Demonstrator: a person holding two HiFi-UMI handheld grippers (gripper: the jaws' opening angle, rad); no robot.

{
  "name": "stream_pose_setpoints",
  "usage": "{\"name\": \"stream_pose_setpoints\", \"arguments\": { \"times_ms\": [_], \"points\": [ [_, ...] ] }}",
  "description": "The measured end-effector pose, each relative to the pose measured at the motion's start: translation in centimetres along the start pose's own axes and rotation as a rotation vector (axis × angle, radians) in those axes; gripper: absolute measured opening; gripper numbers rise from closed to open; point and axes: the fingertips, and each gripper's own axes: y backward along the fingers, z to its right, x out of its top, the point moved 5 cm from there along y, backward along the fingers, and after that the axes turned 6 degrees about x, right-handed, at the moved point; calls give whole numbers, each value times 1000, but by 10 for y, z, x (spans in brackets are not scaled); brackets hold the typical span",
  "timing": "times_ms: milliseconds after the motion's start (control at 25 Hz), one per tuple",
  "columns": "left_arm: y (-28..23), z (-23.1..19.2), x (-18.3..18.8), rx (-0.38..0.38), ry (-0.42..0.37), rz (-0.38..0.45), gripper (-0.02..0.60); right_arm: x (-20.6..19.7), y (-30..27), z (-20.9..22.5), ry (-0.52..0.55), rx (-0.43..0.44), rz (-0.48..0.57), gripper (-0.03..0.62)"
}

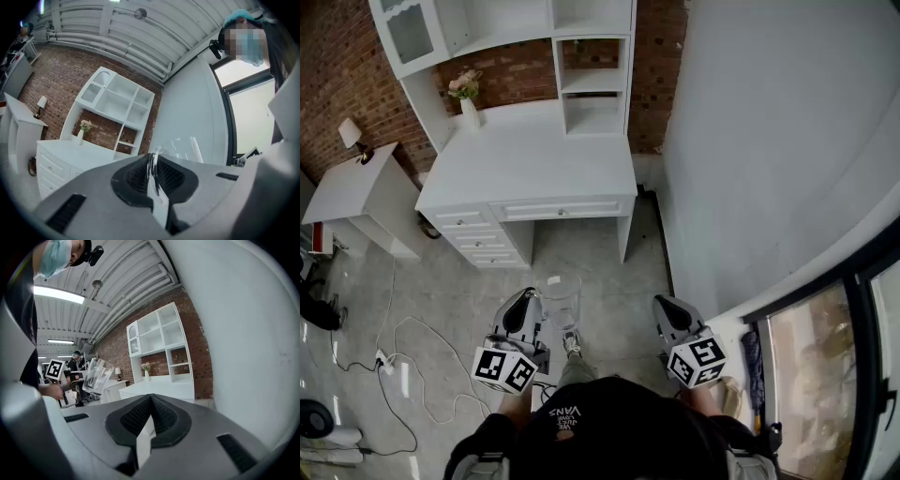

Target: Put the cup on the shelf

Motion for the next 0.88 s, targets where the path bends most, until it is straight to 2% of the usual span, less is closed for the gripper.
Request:
{"name": "stream_pose_setpoints", "arguments": {
  "times_ms": [560, 880],
  "points": [
    [2, 11, -4, 2, 9, -3, 17, 3, 3, 0, 1, 25, 22, -5],
    [-22, -7, -6, 10, 39, -5, 17, 5, -17, 13, -32, 18, 27, -5]
  ]
}}
